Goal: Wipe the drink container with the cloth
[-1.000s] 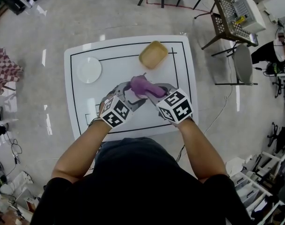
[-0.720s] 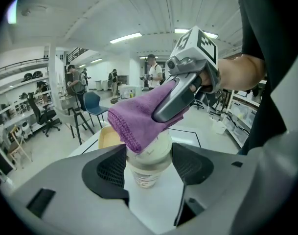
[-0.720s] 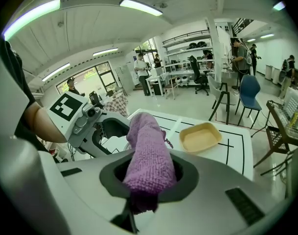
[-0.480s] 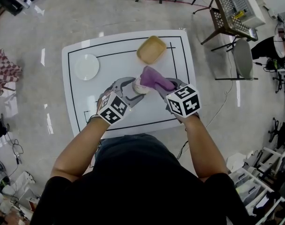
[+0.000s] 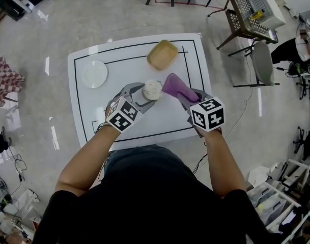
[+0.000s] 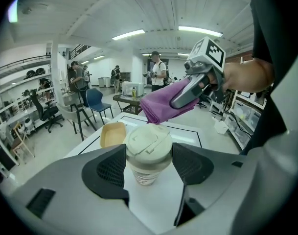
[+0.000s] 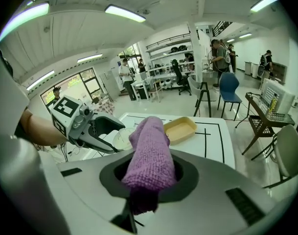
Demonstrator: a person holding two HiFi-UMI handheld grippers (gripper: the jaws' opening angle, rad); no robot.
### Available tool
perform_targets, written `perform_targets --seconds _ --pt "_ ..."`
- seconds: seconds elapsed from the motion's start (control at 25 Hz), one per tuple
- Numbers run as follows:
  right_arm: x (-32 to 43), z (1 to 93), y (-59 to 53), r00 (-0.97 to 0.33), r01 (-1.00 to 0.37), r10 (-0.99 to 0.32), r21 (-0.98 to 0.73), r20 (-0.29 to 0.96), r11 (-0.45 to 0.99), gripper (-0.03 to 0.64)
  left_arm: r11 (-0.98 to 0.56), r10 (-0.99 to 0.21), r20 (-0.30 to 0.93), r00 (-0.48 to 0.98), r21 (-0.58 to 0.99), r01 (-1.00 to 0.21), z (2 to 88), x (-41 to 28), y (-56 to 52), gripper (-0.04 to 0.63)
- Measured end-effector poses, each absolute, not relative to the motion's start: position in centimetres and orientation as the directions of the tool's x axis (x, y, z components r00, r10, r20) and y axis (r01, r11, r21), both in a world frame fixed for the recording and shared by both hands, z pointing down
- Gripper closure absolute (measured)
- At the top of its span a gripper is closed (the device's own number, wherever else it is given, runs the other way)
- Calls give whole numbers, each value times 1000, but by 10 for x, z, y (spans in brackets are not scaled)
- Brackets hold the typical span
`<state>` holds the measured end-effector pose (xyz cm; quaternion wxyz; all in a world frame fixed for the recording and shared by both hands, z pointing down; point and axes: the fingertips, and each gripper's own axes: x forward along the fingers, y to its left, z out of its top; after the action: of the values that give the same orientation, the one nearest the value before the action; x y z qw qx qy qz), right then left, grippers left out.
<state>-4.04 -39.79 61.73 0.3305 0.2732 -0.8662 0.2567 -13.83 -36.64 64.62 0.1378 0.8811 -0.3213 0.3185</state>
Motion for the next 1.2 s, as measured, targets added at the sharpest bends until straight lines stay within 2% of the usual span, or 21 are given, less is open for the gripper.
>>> perform_targets --seconds 0.2,0.36,0.6,0.88,1.04,1.2 --pt "-8 599 -382 -630 -685 -389 -244 673 686 537 -725 -495 629 599 81 -684 635 -141 -365 270" --pt "16 609 -352 -622 -696 -388 -254 680 671 537 -674 -535 605 590 116 -729 617 -144 -366 274" --pt "18 638 -294 -642 -651 -308 -287 702 703 537 -695 -531 651 542 31 -718 604 -132 -367 352" --pt "-26 665 -250 -665 -580 -220 -308 714 754 537 -771 -460 719 521 -33 -636 612 -118 -378 359" --pt "-79 663 -228 -734 -431 -128 -312 667 847 537 -818 -402 737 543 -22 -575 623 -110 -384 353" --pt "-112 664 -245 -723 -397 -166 -206 671 895 537 -852 -359 732 579 -3 -524 628 -106 -387 351"
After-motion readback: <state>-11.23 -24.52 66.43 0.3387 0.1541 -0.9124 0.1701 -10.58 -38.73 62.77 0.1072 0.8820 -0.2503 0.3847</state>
